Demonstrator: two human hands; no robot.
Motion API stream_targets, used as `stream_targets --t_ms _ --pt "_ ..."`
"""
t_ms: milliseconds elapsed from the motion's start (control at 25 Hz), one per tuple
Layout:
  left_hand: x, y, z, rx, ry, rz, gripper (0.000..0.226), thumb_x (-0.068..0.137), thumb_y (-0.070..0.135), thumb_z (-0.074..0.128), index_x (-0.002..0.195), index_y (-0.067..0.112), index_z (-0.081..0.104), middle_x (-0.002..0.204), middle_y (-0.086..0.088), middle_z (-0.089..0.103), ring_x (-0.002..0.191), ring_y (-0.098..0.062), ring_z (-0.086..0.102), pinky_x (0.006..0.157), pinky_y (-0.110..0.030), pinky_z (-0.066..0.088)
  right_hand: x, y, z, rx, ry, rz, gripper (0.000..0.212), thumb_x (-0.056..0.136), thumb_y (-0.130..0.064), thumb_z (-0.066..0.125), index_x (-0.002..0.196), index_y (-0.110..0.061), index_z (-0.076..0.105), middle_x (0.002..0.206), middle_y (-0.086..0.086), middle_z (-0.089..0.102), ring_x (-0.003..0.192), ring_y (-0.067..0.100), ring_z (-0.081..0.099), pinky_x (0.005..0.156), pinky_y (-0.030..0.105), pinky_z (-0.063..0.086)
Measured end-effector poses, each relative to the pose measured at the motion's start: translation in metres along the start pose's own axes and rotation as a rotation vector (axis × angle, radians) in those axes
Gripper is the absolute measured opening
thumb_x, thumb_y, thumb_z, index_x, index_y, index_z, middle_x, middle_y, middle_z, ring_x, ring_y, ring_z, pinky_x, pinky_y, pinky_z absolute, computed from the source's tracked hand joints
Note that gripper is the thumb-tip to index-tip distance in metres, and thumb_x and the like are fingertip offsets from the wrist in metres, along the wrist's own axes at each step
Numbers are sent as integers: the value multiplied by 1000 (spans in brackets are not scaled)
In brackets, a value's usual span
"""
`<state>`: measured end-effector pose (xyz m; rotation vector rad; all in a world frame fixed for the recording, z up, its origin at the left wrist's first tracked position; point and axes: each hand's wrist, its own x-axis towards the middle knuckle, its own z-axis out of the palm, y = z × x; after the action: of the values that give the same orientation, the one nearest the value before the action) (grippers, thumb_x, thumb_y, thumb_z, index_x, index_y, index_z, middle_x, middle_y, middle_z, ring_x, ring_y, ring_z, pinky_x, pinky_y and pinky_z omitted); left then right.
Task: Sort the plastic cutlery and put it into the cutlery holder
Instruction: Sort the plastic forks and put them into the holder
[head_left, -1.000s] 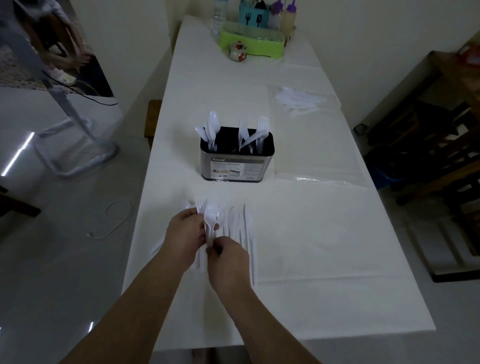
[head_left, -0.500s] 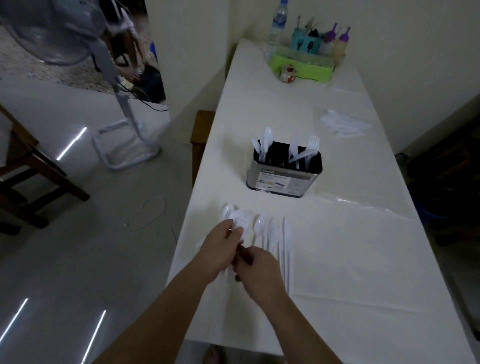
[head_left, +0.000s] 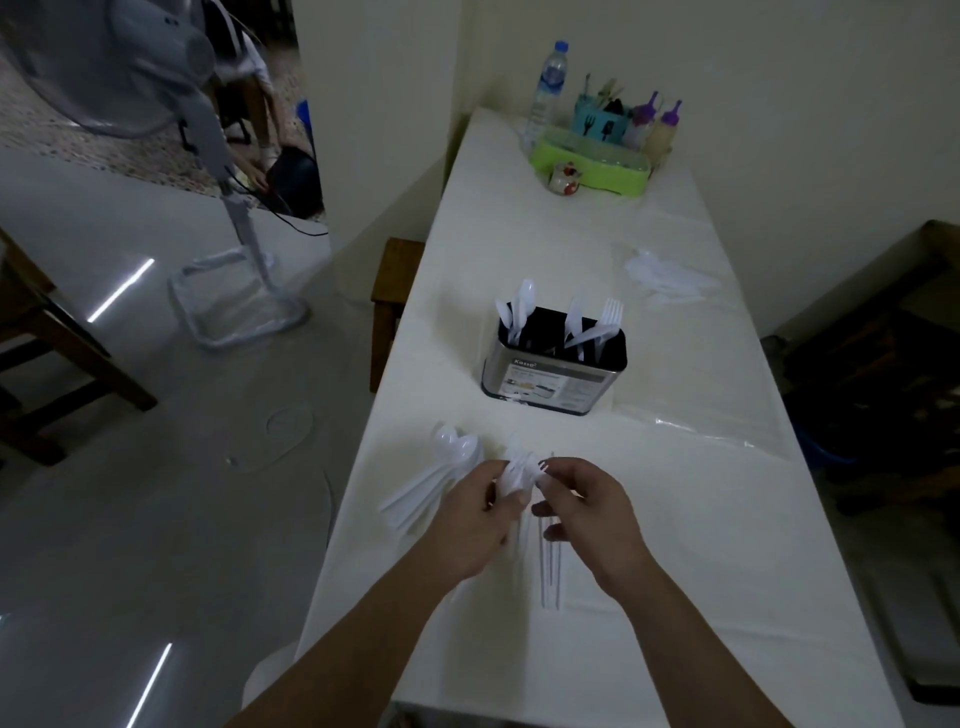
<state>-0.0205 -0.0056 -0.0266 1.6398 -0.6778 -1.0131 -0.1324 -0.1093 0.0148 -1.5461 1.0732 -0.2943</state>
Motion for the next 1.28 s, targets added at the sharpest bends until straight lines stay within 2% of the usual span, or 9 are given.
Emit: stream_targets --t_ms 80,200,440,560,720,840,1080,1160,1280 --pt "2 1 3 76 5 20 29 94 39 60 120 25 59 72 10 62 58 -2 57 57 -20 45 1 -3 2 -19 54 31 12 85 -19 72 92 -10 69 82 6 73 69 15 72 55 28 56" --pt "3 -2 10 84 -16 0 39 89 47 63 120 23 60 76 11 60 63 -4 56 63 -23 46 7 -4 -1 26 73 90 8 82 -9 69 84 -1 69 74 12 72 63 17 68 58 27 56" --pt "4 5 20 80 -36 33 29 92 27 65 120 24 60 101 10 69 91 -3 65 77 -15 46 10 0 0 1 94 143 18 74 -17 76 82 -1 70 64 9 66 50 16 58 60 34 59" --pt "2 12 21 -16 -35 -17 27 89 27 67 115 30 63 90 14 70 79 1 65 71 -17 49 15 1 -4 19 137 168 21 75 -6 69 96 -5 68 81 16 71 59 21 68 68 41 63" --pt "5 13 22 -120 -43 -79 27 97 11 49 115 23 64 72 8 63 58 -7 56 58 -23 47 15 -3 -9 54 173 122 20 81 2 66 97 -8 67 90 14 70 74 22 71 60 29 60" --pt "9 14 25 -206 -42 -172 30 95 5 47 114 20 65 82 -2 67 61 -13 59 61 -29 51 13 0 -11 44 236 58 10 84 -3 70 92 -9 70 87 8 72 75 21 70 54 25 56" --pt "8 14 29 -216 -111 -241 32 96 8 43 116 23 64 93 -11 69 76 -24 72 72 -35 56 13 8 -21 -122 235 -38 9 84 -11 71 77 -15 68 74 3 72 73 22 71 58 34 58" --pt "7 16 31 -272 -130 -274 34 95 9 41 115 20 66 90 -13 67 67 -25 69 67 -37 55 13 12 -27 -132 200 -43 8 85 -12 71 78 -13 67 73 1 72 73 20 72 53 28 55" --pt "3 18 41 -251 -134 -261 27 94 17 42 108 18 65 84 -8 60 55 -18 56 56 -32 46 15 22 -32 -189 227 -39 11 83 -17 75 75 -17 67 68 -2 71 71 19 70 63 41 58"
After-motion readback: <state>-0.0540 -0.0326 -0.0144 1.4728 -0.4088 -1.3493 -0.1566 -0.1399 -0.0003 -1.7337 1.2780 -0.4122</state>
